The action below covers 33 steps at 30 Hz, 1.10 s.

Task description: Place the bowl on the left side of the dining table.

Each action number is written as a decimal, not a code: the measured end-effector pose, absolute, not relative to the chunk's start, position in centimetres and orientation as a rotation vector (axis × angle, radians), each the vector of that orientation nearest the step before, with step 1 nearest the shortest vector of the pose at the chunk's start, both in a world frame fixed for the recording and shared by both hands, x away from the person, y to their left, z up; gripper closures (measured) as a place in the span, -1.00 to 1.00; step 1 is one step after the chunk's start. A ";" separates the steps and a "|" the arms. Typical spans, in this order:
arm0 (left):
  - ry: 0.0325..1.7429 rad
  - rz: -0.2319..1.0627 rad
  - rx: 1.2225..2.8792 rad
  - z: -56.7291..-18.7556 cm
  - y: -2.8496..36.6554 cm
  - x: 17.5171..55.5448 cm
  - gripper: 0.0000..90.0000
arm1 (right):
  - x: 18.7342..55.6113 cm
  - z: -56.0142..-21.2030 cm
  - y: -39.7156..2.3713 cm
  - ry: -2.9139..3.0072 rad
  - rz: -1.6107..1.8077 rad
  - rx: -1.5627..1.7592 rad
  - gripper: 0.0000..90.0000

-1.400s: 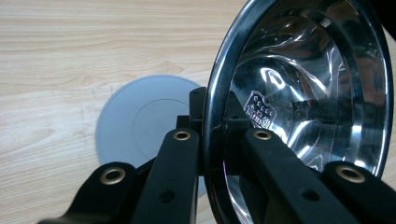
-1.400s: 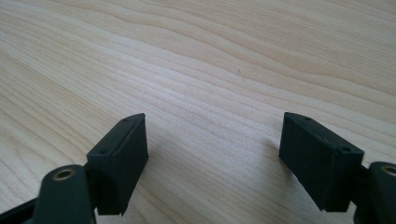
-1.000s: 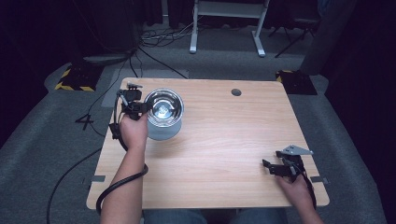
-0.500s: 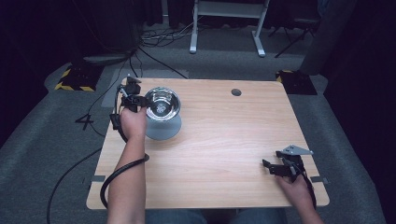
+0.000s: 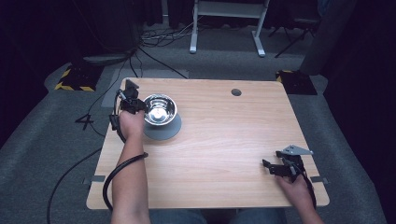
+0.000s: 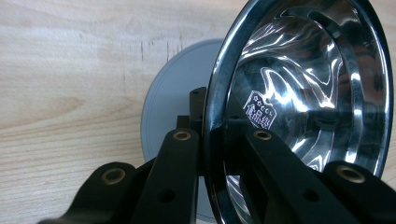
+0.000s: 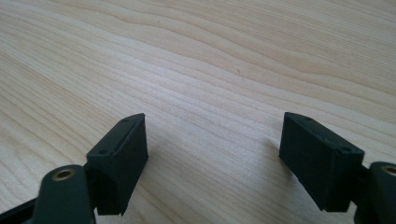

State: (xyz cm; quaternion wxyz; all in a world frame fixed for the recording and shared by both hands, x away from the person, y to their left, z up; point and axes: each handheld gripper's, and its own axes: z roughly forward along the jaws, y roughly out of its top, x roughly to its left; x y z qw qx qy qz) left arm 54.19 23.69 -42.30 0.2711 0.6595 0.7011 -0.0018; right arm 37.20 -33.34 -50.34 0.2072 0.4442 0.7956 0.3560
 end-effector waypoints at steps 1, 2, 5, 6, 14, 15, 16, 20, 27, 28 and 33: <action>1.888 -0.028 1.772 -42.6 23.6 54.3 0.93 | 37.2 -50.3 -33.3 2.214 0.993 1.239 -0.47; 1.892 -0.036 1.777 -43.2 23.5 54.4 0.93 | 37.2 -50.3 -33.3 2.215 0.992 1.238 -0.47; 1.896 -0.046 1.779 -43.5 23.4 54.5 0.93 | 37.2 -50.3 -33.3 2.215 0.991 1.237 -0.47; 1.892 -0.052 1.788 -43.6 23.4 54.6 0.93 | 37.2 -50.3 -33.3 2.215 0.991 1.237 -0.47; 1.894 -0.083 1.784 -44.5 23.3 54.6 0.93 | 37.2 -50.3 -33.3 2.215 0.991 1.237 -0.47; 1.893 -0.099 1.782 -44.6 23.3 54.6 0.93 | 37.2 -50.3 -33.3 2.215 0.991 1.236 -0.47; 1.893 -0.099 1.782 -44.6 23.3 54.6 0.93 | 37.2 -50.3 -33.3 2.215 0.991 1.237 -0.47; 1.897 -0.109 1.778 -44.8 23.4 54.5 0.93 | 37.2 -50.3 -33.3 2.215 0.991 1.237 -0.47; 1.908 -0.119 1.766 -45.3 23.2 54.6 0.92 | 37.2 -50.3 -33.3 2.215 0.991 1.237 -0.47; 1.911 -0.116 1.775 -45.4 23.2 54.6 0.92 | 37.2 -50.3 -33.3 2.214 0.992 1.238 -0.47; 1.914 -0.130 1.760 -45.9 23.4 54.6 0.92 | 37.2 -50.3 -33.3 2.215 0.990 1.236 -0.47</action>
